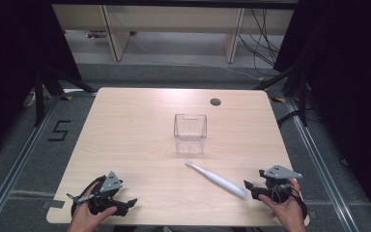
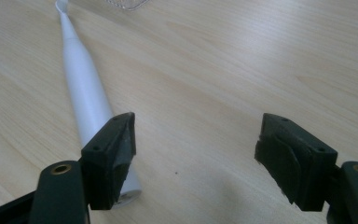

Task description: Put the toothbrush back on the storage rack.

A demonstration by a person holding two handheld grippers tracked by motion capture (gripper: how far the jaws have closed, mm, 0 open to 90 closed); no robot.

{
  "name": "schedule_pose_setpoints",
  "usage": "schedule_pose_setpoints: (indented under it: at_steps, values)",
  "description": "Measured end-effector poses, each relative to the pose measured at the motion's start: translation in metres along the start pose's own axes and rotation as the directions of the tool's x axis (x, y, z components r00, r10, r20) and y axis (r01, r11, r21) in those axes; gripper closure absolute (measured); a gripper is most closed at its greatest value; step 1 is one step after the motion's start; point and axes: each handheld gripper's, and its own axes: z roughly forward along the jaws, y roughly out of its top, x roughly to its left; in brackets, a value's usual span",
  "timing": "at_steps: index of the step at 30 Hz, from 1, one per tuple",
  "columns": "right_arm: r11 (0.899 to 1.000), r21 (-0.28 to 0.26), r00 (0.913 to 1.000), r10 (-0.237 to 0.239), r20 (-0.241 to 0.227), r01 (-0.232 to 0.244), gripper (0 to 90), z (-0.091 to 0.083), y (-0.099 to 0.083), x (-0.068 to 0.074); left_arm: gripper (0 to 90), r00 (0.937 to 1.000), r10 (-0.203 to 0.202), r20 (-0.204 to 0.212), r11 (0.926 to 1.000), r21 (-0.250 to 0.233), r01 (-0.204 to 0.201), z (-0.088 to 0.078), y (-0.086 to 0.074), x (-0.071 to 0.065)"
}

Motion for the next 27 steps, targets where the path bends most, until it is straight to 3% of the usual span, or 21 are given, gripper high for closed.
schedule_pose_setpoints:
  at_steps: [1, 2, 3, 5, 6, 7, 8, 9, 10, 11, 14, 17, 19, 23, 27]
  values:
    - [0.999, -0.008, 0.9995, -0.032, 0.003, 0.032, 28.0, 0.001, 0.001, -0.002, 14.9, 0.9997, 0.025, -0.006, 0.9997, 0.006, -0.025, 0.0, 0.001, 0.002]
    - [1.0, -0.005, 0.9995, -0.029, -0.008, 0.029, 27.8, 0.002, 0.0, 0.0, 14.9, 0.9992, 0.04, -0.009, 0.9992, 0.006, -0.04, 0.0, 0.001, 0.003]
    - [1.0, 0.017, 0.9994, -0.024, -0.024, 0.024, 27.8, 0.002, 0.001, 0.0, 14.9, 0.9998, 0.019, -0.003, 0.9998, 0.007, -0.019, 0.0, 0.0, 0.002]
    - [0.999, 0.029, 0.9992, -0.038, -0.011, 0.038, 27.7, 0.003, 0.002, 0.001, 14.9, 0.9991, 0.042, -0.008, 0.9991, 0.004, -0.042, 0.0, 0.001, 0.003]
    - [0.998, 0.024, 0.9979, -0.063, -0.01, 0.064, 27.8, 0.003, 0.004, -0.001, 14.9, 1.0, -0.002, -0.004, 1.0, -0.001, 0.002, 0.001, 0.0, 0.0]
    - [0.999, 0.041, 0.9994, -0.034, -0.004, 0.034, 27.7, 0.002, 0.005, 0.002, 14.9, 1.0, -0.002, -0.004, 1.0, 0.006, 0.002, 0.001, 0.0, 0.001]
    - [0.997, 0.036, 0.9975, -0.07, 0.005, 0.07, 27.2, 0.003, 0.008, 0.002, 14.9, 1.0, -0.006, -0.006, 1.0, 0.005, 0.006, 0.001, 0.0, 0.001]
    - [0.997, 0.044, 0.9984, -0.057, 0.005, 0.057, 27.1, 0.002, 0.009, 0.003, 14.9, 0.9999, 0.012, -0.006, 0.9999, 0.01, -0.012, 0.0, 0.0, 0.002]
    - [0.995, 0.037, 0.996, -0.089, 0.008, 0.089, 27.1, 0.003, 0.011, 0.003, 14.9, 0.9999, 0.014, -0.005, 0.9998, 0.012, -0.014, 0.0, 0.0, 0.002]
    - [0.993, 0.032, 0.9934, -0.115, 0.004, 0.115, 27.2, 0.004, 0.013, 0.001, 14.9, 0.9999, -0.016, -0.004, 0.9998, -0.01, 0.016, 0.001, -0.001, 0.0]
    - [0.988, 0.028, 0.9883, -0.153, 0.0, 0.153, 28.8, 0.006, 0.017, 0.002, 14.9, 0.9999, -0.014, -0.005, 0.9999, -0.007, 0.014, 0.001, -0.001, 0.001]
    - [0.989, 0.045, 0.9904, -0.138, 0.007, 0.138, 30.6, 0.007, 0.017, 0.005, 14.9, 0.9999, -0.014, -0.005, 0.9999, -0.008, 0.014, 0.001, -0.001, 0.0]
    - [0.986, 0.046, 0.9875, -0.157, -0.009, 0.157, 30.8, 0.009, 0.018, 0.005, 14.8, 0.9998, -0.017, -0.007, 0.9998, -0.005, 0.017, 0.001, -0.001, 0.001]
    - [0.99, 0.049, 0.991, -0.133, -0.012, 0.134, 31.3, 0.01, 0.022, 0.008, 14.8, 0.9999, -0.015, -0.005, 0.9999, 0.0, 0.015, 0.0, -0.002, 0.001]
    - [0.987, 0.042, 0.9878, -0.153, -0.027, 0.155, 29.9, 0.009, 0.025, 0.007, 14.9, 0.9996, -0.027, -0.003, 0.9996, -0.01, 0.027, 0.001, -0.001, 0.001]
